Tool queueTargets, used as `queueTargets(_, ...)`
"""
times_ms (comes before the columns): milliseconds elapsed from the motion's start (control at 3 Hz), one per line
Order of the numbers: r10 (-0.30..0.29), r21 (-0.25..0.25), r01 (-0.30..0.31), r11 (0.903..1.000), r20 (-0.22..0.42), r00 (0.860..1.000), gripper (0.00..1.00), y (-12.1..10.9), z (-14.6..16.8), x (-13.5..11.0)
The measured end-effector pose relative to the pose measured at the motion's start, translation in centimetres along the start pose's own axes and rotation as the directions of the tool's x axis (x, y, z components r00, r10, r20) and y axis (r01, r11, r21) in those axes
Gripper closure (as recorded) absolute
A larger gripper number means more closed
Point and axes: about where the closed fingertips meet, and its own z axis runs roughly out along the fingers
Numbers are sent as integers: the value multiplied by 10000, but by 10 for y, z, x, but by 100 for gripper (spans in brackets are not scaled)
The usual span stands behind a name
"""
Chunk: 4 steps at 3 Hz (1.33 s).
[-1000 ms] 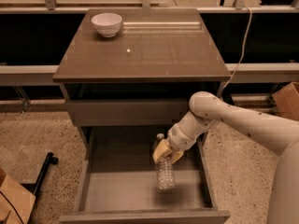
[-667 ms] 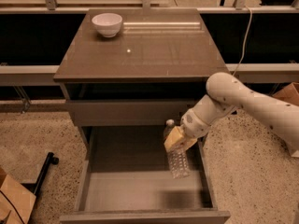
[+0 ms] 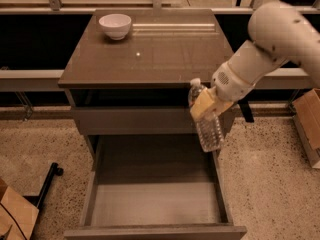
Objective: Pick water bottle from middle drawer and place on counter
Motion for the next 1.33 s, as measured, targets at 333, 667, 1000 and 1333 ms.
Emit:
queueTargets(333, -126, 76, 125, 9999, 243, 9996, 100, 6, -11, -6)
queueTargets(667, -128, 72, 126, 9999, 257, 9996, 100, 6, -11, -7)
queueTargets(1000, -193, -13, 195, 9998, 1021, 9946, 100, -7, -11, -41)
queueTargets(1333, -437, 519, 357, 9980, 1626, 9857, 100, -29, -22, -93)
